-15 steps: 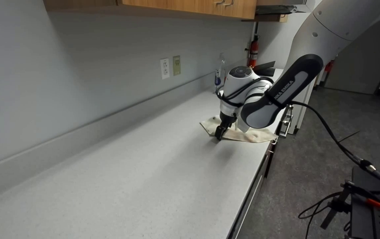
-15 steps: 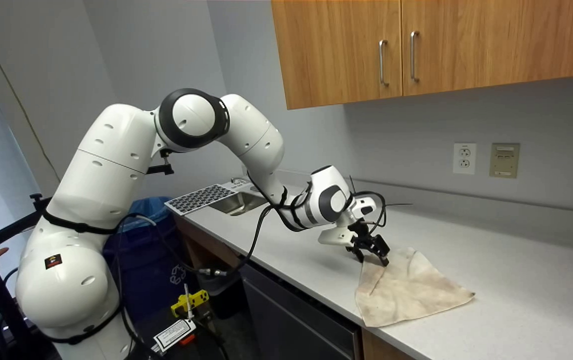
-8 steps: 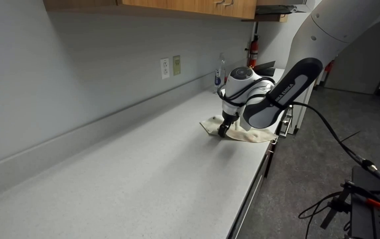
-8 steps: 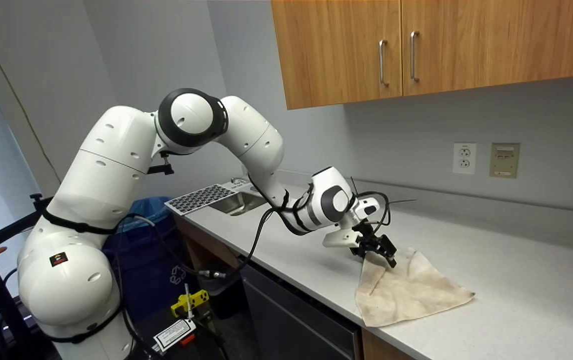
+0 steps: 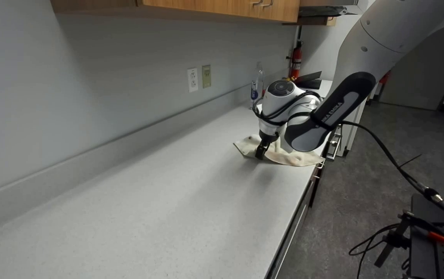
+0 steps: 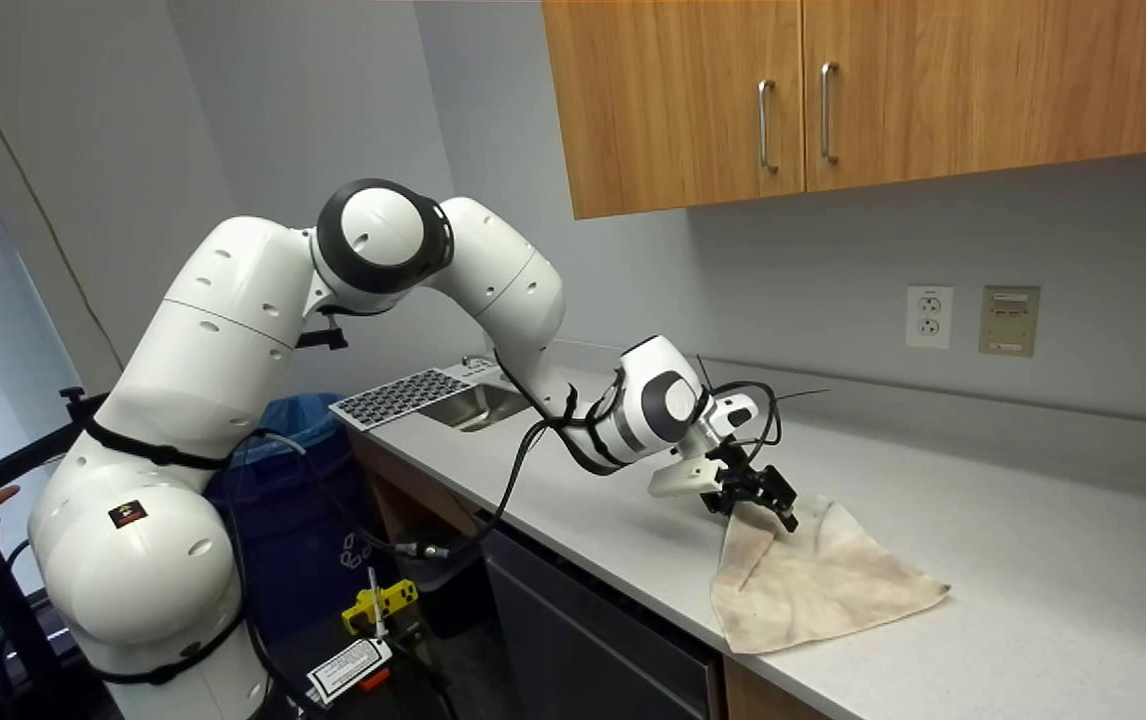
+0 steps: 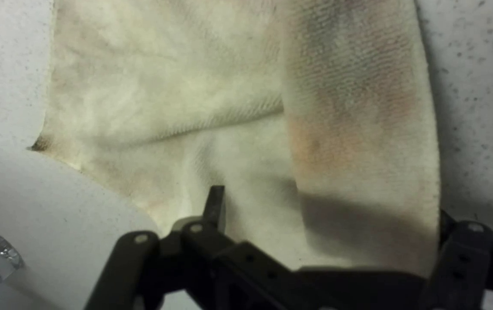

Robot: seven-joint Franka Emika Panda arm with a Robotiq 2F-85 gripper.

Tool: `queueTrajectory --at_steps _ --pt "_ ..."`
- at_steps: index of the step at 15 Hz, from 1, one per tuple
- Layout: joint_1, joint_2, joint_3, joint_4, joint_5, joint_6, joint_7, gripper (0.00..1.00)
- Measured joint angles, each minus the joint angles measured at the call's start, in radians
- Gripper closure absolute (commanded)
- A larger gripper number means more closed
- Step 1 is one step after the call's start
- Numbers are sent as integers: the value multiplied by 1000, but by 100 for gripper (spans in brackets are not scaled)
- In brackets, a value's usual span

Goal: Lay the cloth flat on the countertop

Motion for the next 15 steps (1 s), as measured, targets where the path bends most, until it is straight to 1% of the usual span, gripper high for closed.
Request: queueTrajectory --at_steps 15 --pt "-1 0 -1 37 -12 -30 -50 0"
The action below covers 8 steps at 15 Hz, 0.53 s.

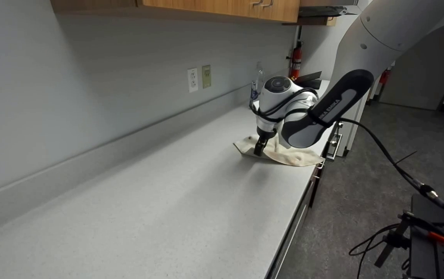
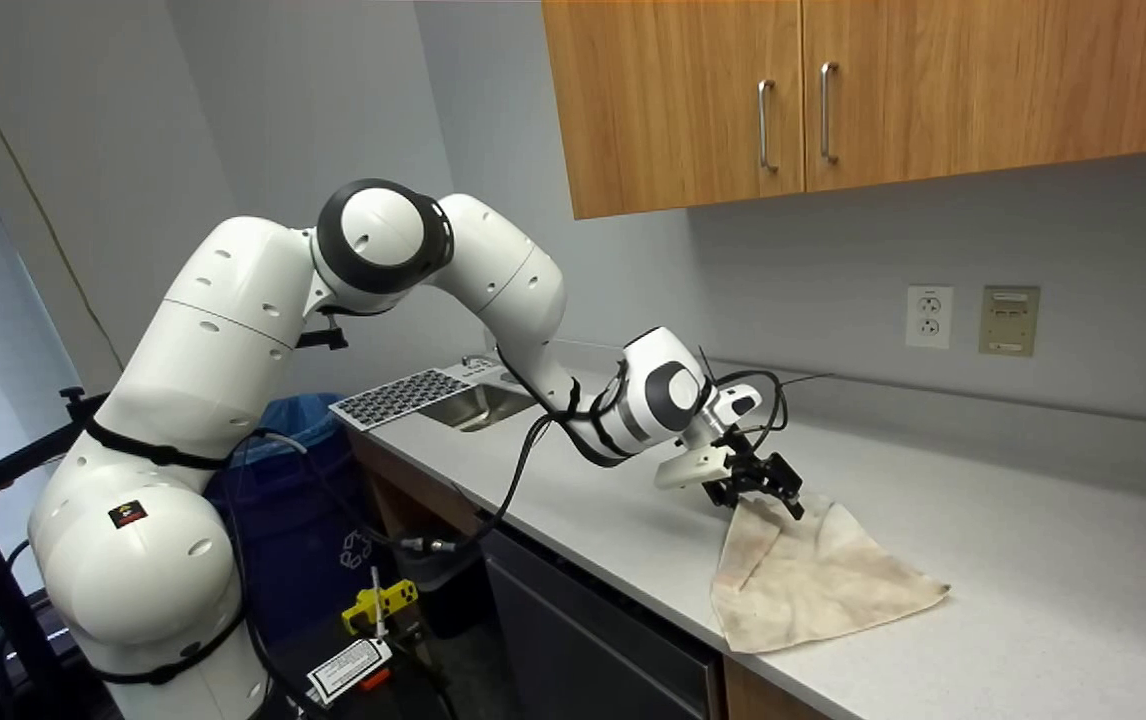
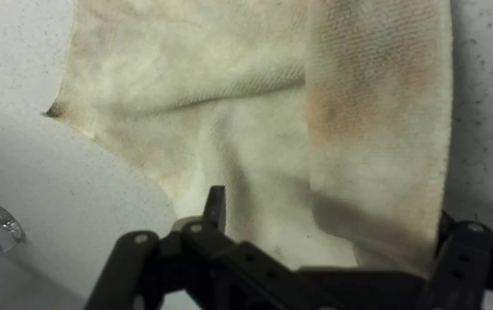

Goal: Lay the cloth flat on the countertop

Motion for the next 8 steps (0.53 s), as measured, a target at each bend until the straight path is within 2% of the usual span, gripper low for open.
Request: queueTrajectory --at_steps 8 --pt "0 0 -4 12 -34 -19 0 0"
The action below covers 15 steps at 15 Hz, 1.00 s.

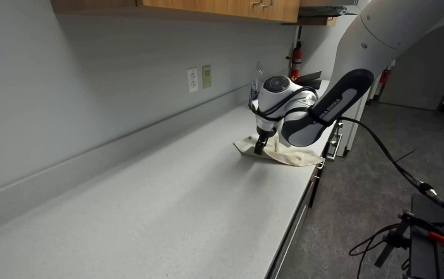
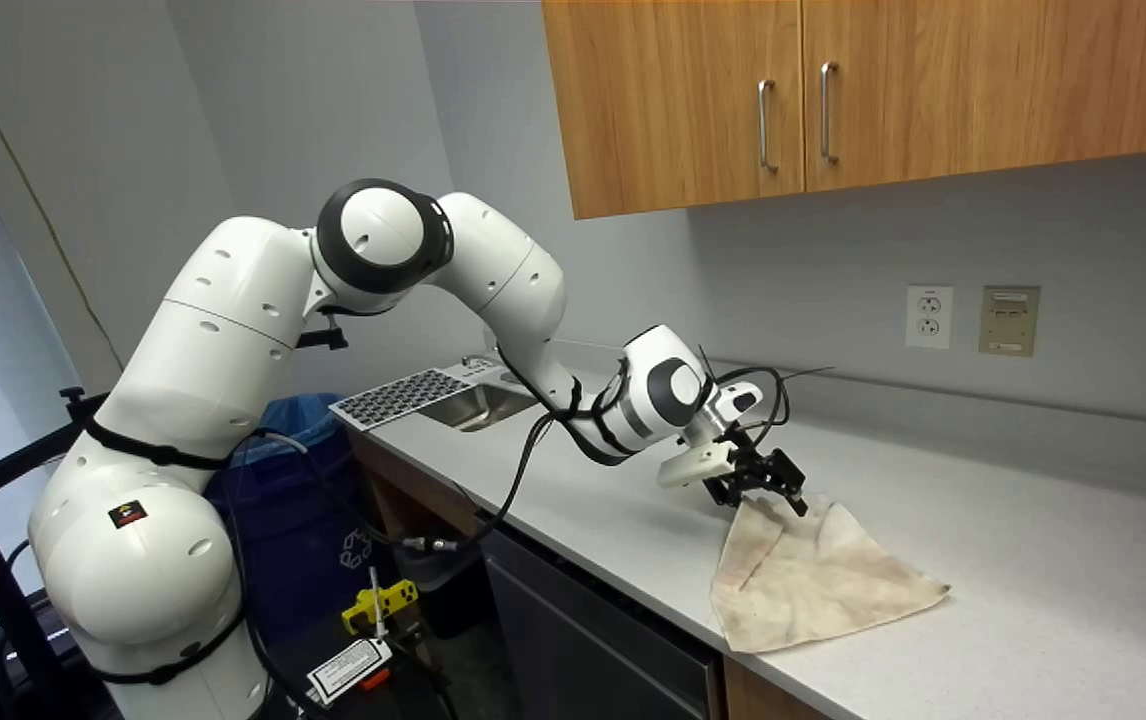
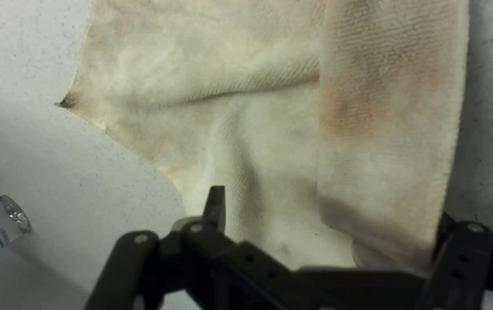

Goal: Lay the cloth flat on the countertop

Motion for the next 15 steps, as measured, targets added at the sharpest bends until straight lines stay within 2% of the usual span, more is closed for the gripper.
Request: queueTrajectory --at_steps 8,15 --pt "2 0 -12 6 -30 -8 0 0" --pt "2 -1 4 14 -30 -79 0 0"
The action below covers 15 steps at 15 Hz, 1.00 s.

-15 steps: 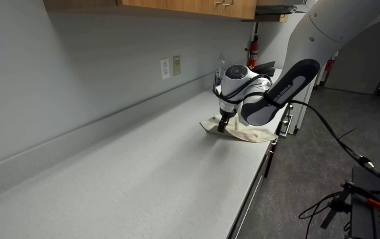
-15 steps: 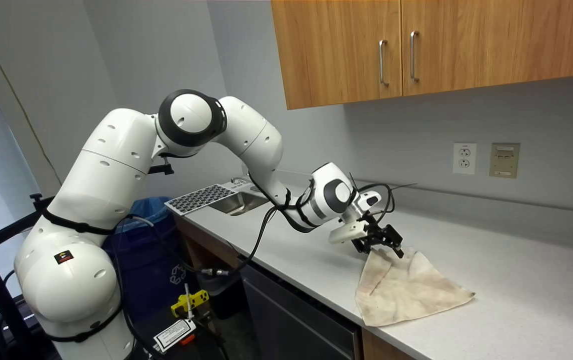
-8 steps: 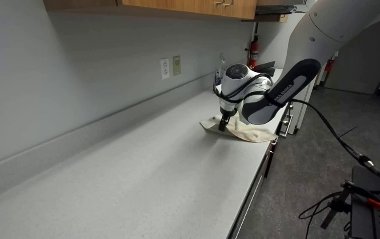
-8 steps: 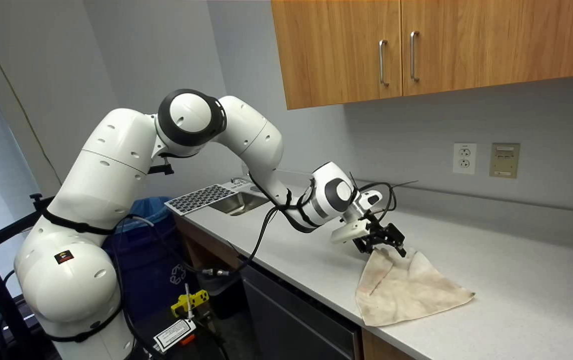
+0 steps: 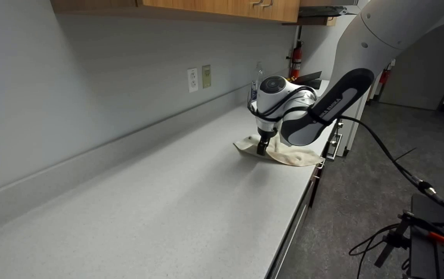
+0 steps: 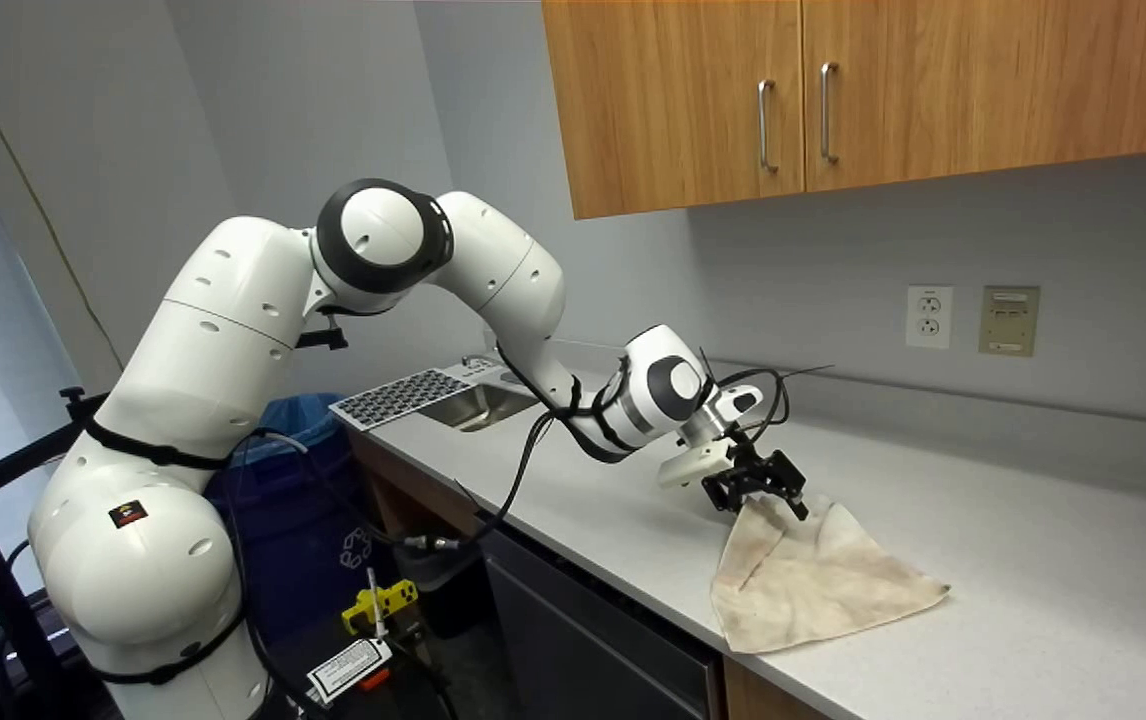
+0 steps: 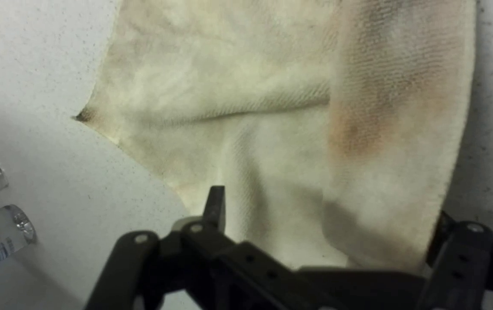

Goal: Lay the cloth flat on the countertop

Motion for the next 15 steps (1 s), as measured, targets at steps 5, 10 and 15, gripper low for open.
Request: queueTrajectory --at_steps 5,10,15 --pt "0 0 4 11 0 -52 0 0" --pt "0 0 7 25 -10 -101 0 0" --pt "-1 -1 18 35 -13 -135 0 0"
